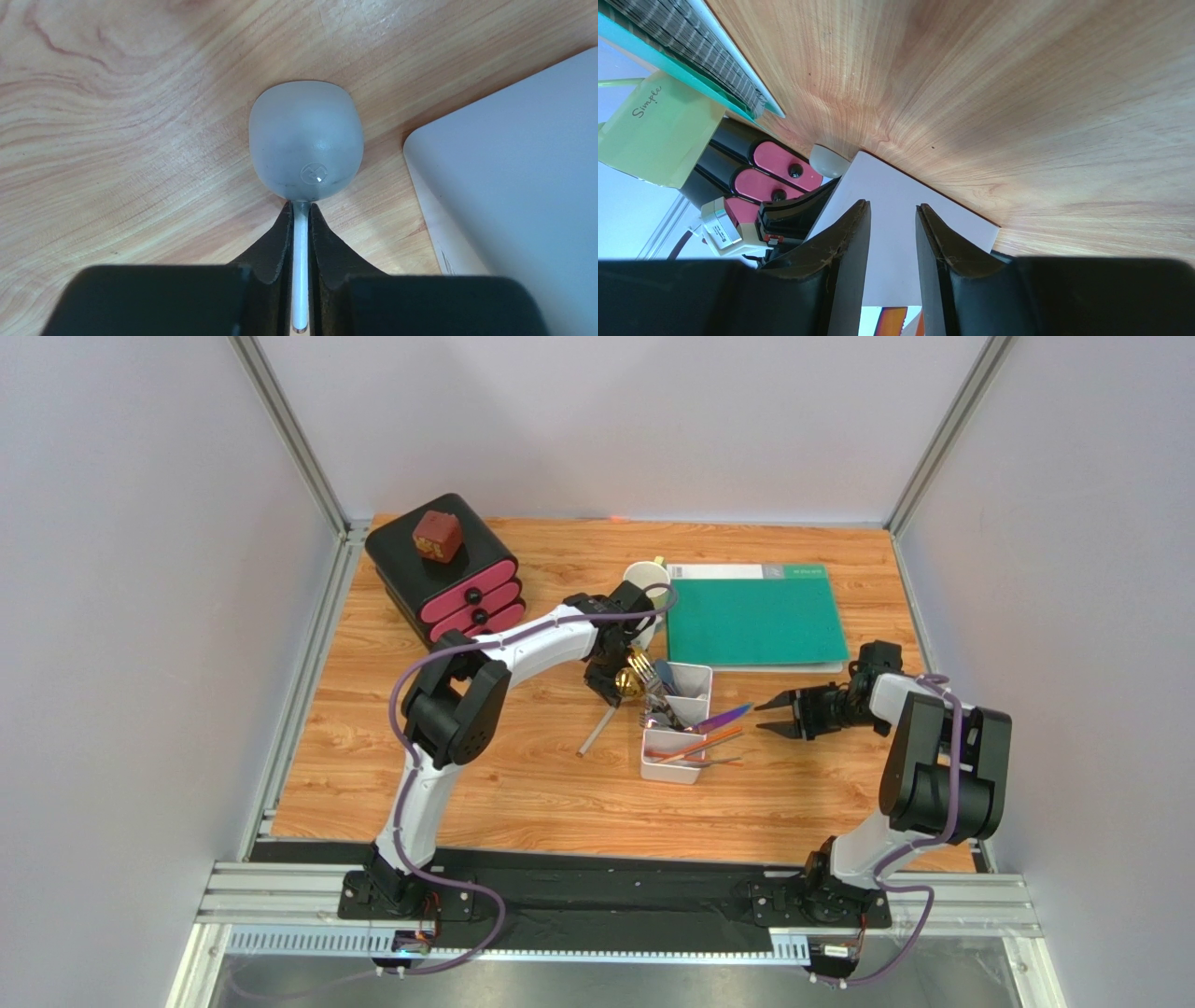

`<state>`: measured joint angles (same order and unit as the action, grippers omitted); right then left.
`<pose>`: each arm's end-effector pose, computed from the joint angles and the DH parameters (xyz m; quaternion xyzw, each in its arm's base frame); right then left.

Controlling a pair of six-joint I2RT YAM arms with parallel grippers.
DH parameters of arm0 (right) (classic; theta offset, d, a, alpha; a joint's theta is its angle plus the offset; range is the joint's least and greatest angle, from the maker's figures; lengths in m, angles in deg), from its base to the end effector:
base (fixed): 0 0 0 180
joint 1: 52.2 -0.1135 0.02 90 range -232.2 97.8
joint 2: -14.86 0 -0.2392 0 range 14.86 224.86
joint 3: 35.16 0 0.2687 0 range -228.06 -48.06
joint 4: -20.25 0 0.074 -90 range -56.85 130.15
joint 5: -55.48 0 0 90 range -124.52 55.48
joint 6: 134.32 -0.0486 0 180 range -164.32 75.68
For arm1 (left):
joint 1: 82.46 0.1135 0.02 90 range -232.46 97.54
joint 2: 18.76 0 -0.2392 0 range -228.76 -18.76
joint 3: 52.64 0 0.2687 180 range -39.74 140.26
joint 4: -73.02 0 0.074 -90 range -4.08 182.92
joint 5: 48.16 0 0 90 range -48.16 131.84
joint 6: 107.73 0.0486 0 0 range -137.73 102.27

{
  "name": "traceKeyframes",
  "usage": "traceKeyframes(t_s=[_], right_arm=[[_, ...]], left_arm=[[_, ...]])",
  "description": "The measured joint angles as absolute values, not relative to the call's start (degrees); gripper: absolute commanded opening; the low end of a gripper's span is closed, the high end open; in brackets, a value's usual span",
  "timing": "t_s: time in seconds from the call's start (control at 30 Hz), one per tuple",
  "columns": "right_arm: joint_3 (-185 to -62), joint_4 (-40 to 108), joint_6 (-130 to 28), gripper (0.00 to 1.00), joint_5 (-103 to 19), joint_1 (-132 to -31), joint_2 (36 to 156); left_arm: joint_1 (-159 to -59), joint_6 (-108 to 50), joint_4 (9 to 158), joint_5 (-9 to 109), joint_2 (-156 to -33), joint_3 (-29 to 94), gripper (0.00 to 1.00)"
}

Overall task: Sort the eating utensils into containers
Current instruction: Move the spoon at the center of the board.

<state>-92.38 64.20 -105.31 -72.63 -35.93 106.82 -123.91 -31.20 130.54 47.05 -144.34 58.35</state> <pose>0.2685 -0.0471 0.0894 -0.5621 -0.7549 -0.3359 0.0375 0.3395 -0.3057 0.1239 0.2454 0.9558 -0.1115 0.1171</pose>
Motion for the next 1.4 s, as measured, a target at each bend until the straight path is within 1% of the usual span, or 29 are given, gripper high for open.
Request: traceKeyframes(t_s=[0.03, 0.37, 0.77, 0.9, 1.13, 1.17, 1.2, 1.23, 1.33, 1.37, 1.4], right_arm=[[-92.40, 64.18, -105.31, 0.35, -72.67, -35.91, 106.93], [-94.30, 64.07, -105.33, 0.35, -73.22, -35.89, 108.59], [-94.58, 63.96, -105.31, 0.35, -73.61, -35.89, 108.83], [-94.58, 63.89, -105.31, 0.35, -73.64, -35.89, 109.62], [-94.58, 63.70, -105.31, 0.35, -73.68, -35.89, 109.71], [-94.58, 63.70, -105.31, 0.35, -73.68, -35.89, 109.71], [-94.58, 63.70, -105.31, 0.35, -73.70, -35.89, 109.71], [-94.58, 63.70, -105.31, 0.35, -73.70, -35.89, 109.71], [-94.58, 63.70, -105.31, 0.35, -73.90, -35.89, 109.71], [-94.58, 63.68, -105.31, 0.35, -74.05, -35.89, 109.71], [-94.58, 63.68, -105.31, 0.35, -74.10, -35.89, 109.71]], left_arm=[[-123.93, -31.22, 130.91, 47.07, -144.34, 58.39, 0.00], [-123.95, -31.99, 131.83, 47.03, -143.81, 57.36, 0.00], [-122.57, -35.18, 131.48, 46.00, -134.17, 42.65, 0.00], [-121.79, -35.44, 131.39, 44.62, -132.12, 40.99, 0.00], [-121.26, -35.42, 131.57, 43.77, -131.97, 40.47, 0.00], [-121.26, -35.42, 131.57, 44.08, -131.97, 40.47, 0.05], [-121.26, -35.40, 131.57, 44.56, -131.97, 40.47, 0.12], [-121.26, -35.44, 131.55, 44.99, -131.97, 40.47, 0.13], [-121.26, -35.40, 131.35, 46.35, -131.64, 40.44, 0.21], [-121.26, -35.42, 131.26, 46.81, -131.29, 40.42, 0.28], [-121.26, -35.42, 131.15, 47.40, -130.87, 40.42, 0.31]])
